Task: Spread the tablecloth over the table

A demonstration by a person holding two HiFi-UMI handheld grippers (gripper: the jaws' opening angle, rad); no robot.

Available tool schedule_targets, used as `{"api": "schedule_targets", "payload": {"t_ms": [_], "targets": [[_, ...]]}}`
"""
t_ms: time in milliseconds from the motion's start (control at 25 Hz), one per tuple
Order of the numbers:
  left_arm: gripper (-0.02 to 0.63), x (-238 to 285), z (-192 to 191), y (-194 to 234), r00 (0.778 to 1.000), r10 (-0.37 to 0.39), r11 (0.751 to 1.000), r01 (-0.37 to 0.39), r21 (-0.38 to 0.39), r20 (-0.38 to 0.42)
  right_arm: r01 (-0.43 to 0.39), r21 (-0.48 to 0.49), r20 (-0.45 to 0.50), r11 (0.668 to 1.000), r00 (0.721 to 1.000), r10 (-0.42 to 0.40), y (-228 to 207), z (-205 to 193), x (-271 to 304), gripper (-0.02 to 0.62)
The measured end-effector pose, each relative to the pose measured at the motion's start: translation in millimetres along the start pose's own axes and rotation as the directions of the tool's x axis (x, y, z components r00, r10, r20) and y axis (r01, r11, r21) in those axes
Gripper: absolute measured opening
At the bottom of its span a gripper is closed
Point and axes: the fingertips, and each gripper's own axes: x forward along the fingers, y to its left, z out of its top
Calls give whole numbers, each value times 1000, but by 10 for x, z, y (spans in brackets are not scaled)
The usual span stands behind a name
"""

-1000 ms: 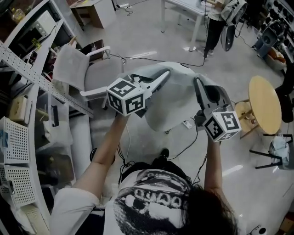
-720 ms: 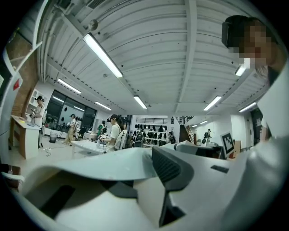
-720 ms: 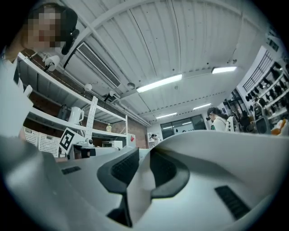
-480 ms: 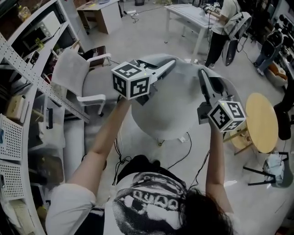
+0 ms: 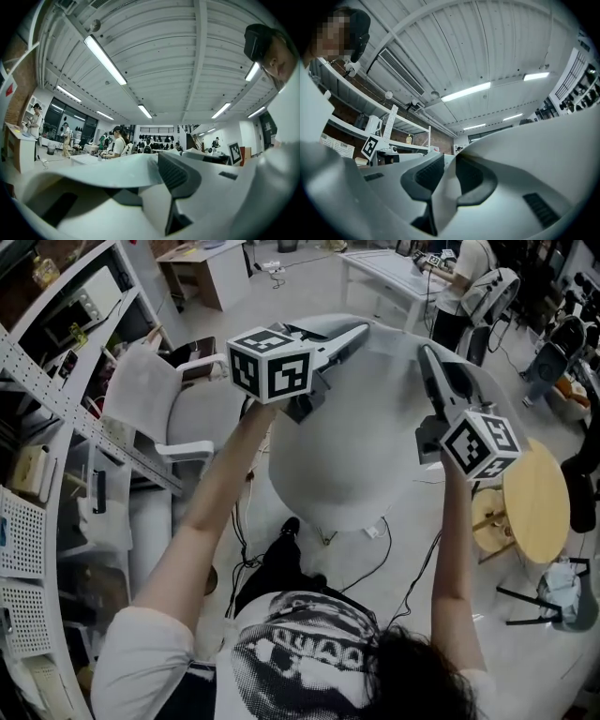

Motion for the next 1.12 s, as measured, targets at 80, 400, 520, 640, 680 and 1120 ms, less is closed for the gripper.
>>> {"api": "schedule_targets", "payload": {"t_ms": [80,400,520,640,680,1120], "targets": [[103,100,118,124,1000,-16,1000,16,0,18,5,-13,13,1000,1000,-5,-72,98,149,80],[103,611,665,633,989,-106,994,102,40,102,69,-149,56,986,997,-62,-413,606,742,78],[101,830,839,806,981,-151,987,142,73,126,115,-242,66,963,993,-102,-557,773,932,78],[101,1092,941,963,971,-195,978,181,108,136,166,-310,74,936,986,-150,-758,863,1093,77],[101,1171,958,1020,969,-206,974,190,120,138,182,-329,76,927,983,-166,-823,874,1148,75],[101,1615,490,1469,945,-308,944,289,160,109,293,-405,23,866,950,-311,-1242,386,1402,72]]}}
